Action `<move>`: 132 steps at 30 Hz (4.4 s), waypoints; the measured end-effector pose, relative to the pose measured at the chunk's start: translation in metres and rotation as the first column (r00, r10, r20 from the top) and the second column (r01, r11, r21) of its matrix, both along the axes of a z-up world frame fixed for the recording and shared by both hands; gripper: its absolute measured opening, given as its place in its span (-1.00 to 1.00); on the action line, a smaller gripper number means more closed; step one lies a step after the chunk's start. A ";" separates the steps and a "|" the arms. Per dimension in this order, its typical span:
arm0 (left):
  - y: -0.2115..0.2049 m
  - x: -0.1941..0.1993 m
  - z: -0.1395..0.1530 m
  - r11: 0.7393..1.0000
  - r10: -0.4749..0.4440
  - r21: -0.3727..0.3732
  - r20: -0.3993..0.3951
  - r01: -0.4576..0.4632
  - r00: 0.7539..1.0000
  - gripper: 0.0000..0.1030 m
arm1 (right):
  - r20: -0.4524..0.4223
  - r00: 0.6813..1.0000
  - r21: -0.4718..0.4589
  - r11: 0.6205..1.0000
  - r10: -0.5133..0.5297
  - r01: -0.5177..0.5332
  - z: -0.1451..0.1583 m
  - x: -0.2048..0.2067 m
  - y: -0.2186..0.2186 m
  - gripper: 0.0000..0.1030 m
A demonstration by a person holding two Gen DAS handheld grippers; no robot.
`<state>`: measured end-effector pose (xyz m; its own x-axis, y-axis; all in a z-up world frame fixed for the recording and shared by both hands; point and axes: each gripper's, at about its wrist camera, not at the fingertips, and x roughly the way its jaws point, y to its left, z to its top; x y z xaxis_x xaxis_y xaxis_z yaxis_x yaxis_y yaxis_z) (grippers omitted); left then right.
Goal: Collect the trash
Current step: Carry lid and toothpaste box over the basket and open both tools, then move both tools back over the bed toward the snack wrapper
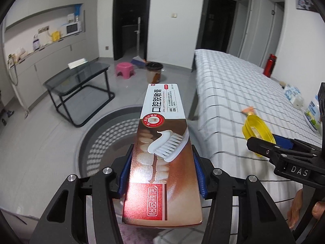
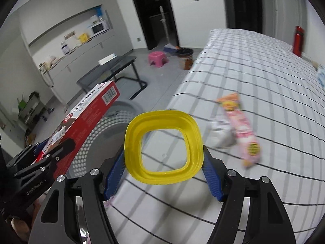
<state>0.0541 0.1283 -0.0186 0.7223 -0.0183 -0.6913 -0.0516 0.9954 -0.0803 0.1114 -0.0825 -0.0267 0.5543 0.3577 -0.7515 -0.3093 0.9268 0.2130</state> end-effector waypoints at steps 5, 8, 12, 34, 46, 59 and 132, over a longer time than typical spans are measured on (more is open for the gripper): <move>0.030 -0.002 -0.015 0.999 0.042 -0.011 -0.035 -0.043 0.998 -0.03 | -0.022 0.998 -0.023 0.998 0.060 -0.060 -0.006 0.006 0.038 0.32; 0.045 -0.003 -0.024 0.997 0.062 -0.034 -0.058 -0.064 0.996 -0.03 | -0.032 0.995 -0.042 0.995 0.093 -0.094 -0.010 0.007 0.060 0.32; 0.059 -0.005 -0.033 0.996 0.071 -0.045 -0.079 -0.075 0.994 -0.03 | -0.047 0.991 -0.057 0.990 0.128 -0.131 -0.017 0.012 0.083 0.33; 0.072 -0.011 -0.058 0.991 0.118 -0.052 -0.154 -0.127 0.981 0.06 | -0.100 0.979 -0.065 0.981 0.177 -0.184 -0.039 0.023 0.117 0.35; 0.075 -0.014 -0.049 0.987 0.148 -0.041 -0.128 -0.154 0.981 0.26 | -0.081 0.982 -0.046 0.984 0.170 -0.174 -0.037 0.018 0.108 0.46; 0.078 -0.021 -0.044 0.984 0.171 -0.034 -0.123 -0.177 0.978 0.36 | -0.074 0.983 -0.040 0.985 0.166 -0.170 -0.033 0.014 0.108 0.46; -0.113 0.049 -0.012 0.999 -0.024 0.028 -0.060 0.026 0.998 0.79 | -0.049 0.995 -0.188 0.979 -0.088 0.078 -0.035 0.056 -0.099 -0.38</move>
